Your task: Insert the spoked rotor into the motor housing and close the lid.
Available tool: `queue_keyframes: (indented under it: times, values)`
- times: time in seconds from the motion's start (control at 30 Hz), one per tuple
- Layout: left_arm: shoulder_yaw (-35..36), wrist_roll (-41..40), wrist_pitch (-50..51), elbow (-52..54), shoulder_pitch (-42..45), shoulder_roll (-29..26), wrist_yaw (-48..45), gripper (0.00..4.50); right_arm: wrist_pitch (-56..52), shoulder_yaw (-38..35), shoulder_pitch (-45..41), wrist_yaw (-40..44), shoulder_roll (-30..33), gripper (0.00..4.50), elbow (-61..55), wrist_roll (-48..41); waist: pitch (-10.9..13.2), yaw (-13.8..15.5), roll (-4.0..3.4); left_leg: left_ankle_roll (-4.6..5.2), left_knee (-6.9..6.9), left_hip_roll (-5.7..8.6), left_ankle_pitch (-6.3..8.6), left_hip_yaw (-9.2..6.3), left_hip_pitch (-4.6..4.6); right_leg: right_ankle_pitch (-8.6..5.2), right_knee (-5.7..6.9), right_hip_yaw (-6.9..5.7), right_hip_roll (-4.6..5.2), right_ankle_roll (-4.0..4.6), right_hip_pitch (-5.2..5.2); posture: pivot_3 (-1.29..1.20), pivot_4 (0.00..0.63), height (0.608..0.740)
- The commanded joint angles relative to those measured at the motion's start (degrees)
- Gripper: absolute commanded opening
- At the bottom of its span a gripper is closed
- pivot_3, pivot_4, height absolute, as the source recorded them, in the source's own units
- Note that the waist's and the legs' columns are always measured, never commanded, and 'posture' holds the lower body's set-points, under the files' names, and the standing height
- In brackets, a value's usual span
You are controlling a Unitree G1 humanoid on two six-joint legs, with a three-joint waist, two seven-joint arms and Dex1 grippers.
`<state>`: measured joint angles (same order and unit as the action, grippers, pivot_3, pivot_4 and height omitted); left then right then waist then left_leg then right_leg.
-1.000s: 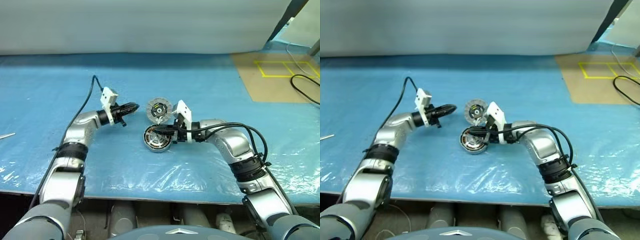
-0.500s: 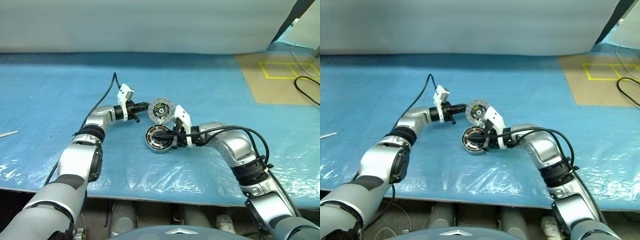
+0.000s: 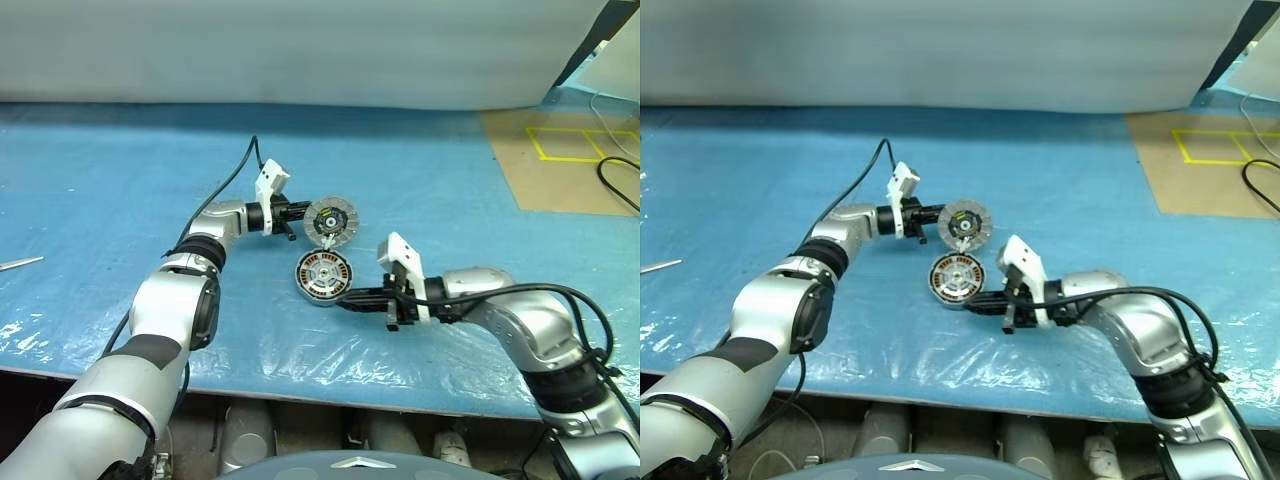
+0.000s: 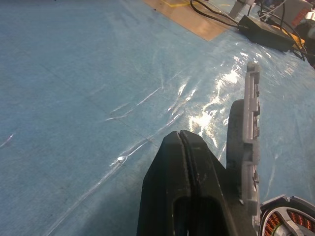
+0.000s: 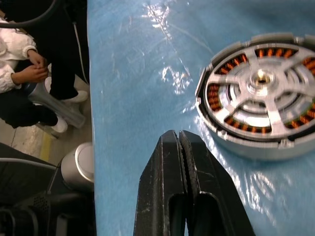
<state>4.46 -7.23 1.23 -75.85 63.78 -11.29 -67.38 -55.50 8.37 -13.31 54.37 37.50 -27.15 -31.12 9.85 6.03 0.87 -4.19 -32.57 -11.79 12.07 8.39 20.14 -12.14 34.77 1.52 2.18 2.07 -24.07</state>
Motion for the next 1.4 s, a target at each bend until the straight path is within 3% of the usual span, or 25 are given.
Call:
queue_keyframes:
  times: [0.03, 0.3, 0.53, 0.63, 0.83, 0.97, 1.23, 1.4]
  values:
    - [-0.11, 1.50, -1.06, 0.23, 1.70, 0.65, -1.89, 0.03, -1.66, -3.99, 2.82, -2.57, 1.07, 0.00, -5.15, -3.05, 0.02, -0.05, 0.03, 0.00, 0.00, 0.01, 0.00, 0.00, 0.02, 0.03, -0.03, 0.00, 0.03, -0.05, 0.00, 0.00, 0.150, 0.740]
    - [-0.14, 3.40, -3.16, 0.54, 3.99, 1.78, -5.79, 0.03, -2.77, -6.49, 8.32, -6.88, 1.82, 0.00, -8.51, -5.17, 0.06, 0.00, 0.09, 0.17, -0.01, 0.06, -0.10, 0.00, 0.01, 0.01, -0.07, 0.00, 0.11, -0.10, 0.01, 0.00, 0.150, 0.740]
    - [-1.94, 4.07, -2.84, 2.39, 4.62, 0.84, -20.36, 0.03, -0.99, -5.83, 7.35, -7.58, 1.91, 0.00, -6.12, -4.42, 0.07, -0.03, 0.09, 0.22, 0.02, 0.07, -0.13, 0.01, 0.01, 0.00, -0.08, 0.00, 0.14, -0.08, 0.01, 0.00, 0.150, 0.740]
    - [-7.60, 5.35, -4.83, 4.11, 1.57, -0.66, -24.80, 0.03, 0.25, -5.04, 6.66, -7.57, 1.81, 0.00, -4.64, -3.60, 0.07, -0.08, 0.09, 0.22, 0.08, 0.07, -0.13, 0.01, -0.01, 0.00, -0.08, 0.00, 0.14, -0.09, 0.01, 0.00, 0.150, 0.740]
    - [-19.01, 5.18, -14.46, 8.98, -5.13, -3.26, -25.12, 0.03, 2.49, -3.17, 4.81, -7.04, 1.69, 0.00, -1.74, -2.03, 0.07, 0.00, 0.09, 0.23, 0.20, 0.06, -0.13, 0.04, -0.01, 0.00, -0.07, -0.03, 0.13, -0.08, 0.02, 0.00, 0.150, 0.740]
    - [-22.95, 0.60, -13.15, 12.80, -8.65, -4.78, -25.12, 0.03, 3.22, -2.54, 2.71, -6.89, 0.89, 0.00, 0.38, -2.21, 0.04, 0.05, 0.04, 0.23, 0.21, 0.07, -0.13, 0.05, -0.11, -0.08, -0.07, -0.03, 0.18, 0.05, 0.26, 0.00, 0.150, 0.740]
    - [-17.73, -8.90, -4.75, 20.97, -10.07, -7.75, -25.12, 0.03, 3.43, -3.27, -2.07, -5.24, 0.26, 0.00, 1.40, -4.43, 0.06, -0.02, 0.02, 0.38, 0.14, 0.06, -0.22, 0.10, -0.14, -0.15, -0.06, -0.02, 0.21, 0.16, 0.30, 0.00, 0.150, 0.740]
    - [-9.62, -15.44, 5.87, 36.21, -15.59, -9.99, -21.22, 0.03, 4.68, -2.61, -4.87, -4.03, -0.72, 0.00, 2.49, -4.32, 0.08, -0.52, 0.01, 0.39, 0.15, 0.05, -0.23, 0.11, -0.04, -0.15, -0.05, -0.04, 0.18, 0.16, 0.06, 0.00, 0.150, 0.740]
